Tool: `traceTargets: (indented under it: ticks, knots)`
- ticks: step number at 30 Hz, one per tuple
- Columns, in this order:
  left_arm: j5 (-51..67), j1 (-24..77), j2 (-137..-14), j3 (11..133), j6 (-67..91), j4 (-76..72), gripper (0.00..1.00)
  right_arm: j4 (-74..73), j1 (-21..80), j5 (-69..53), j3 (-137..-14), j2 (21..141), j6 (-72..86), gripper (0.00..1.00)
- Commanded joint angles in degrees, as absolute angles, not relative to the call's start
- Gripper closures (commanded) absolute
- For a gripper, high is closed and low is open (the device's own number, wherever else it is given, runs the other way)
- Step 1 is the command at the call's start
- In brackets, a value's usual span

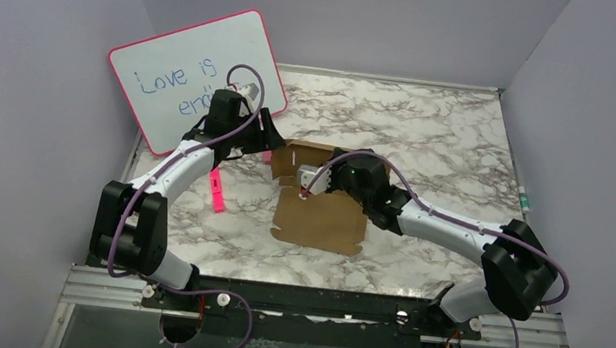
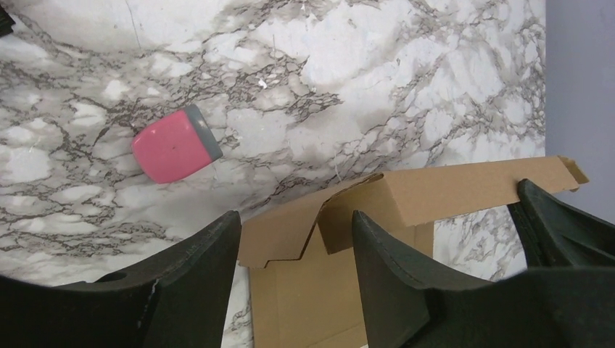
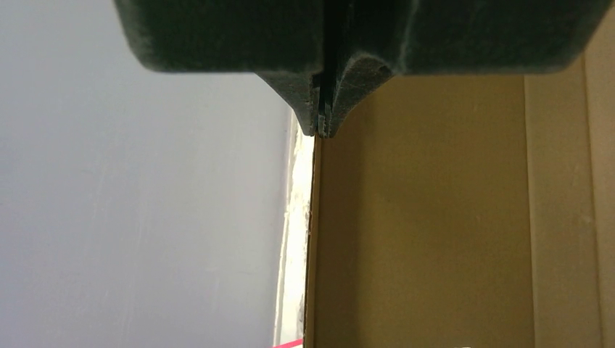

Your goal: Fold the paper box

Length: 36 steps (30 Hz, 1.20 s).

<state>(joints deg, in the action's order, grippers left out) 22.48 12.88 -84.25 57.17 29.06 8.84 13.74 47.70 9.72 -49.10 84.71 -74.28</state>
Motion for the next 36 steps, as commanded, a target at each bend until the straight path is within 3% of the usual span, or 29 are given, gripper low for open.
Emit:
traceTargets:
  ticks: [1, 13, 24, 36]
  knots:
    - [22.4, 13.4, -82.0, 53.8, 28.9, 7.6, 0.41, 18.5, 49.5, 12.5, -47.2, 83.5, -78.3, 0.99]
    - [22.5, 14.2, -76.5, 46.0, 30.5, 6.1, 0.42, 28.4, 54.2, 17.6, -40.1, 83.1, -83.8, 0.99]
    - [22.8, 14.3, -72.0, 40.3, 31.7, 5.0, 0.42, 27.9, 56.9, 21.2, -37.2, 83.8, -83.4, 0.99]
    - [18.8, 13.4, -70.3, 52.5, 20.8, 15.9, 0.39, 28.0, 56.9, 21.6, -36.7, 83.7, -84.6, 0.99]
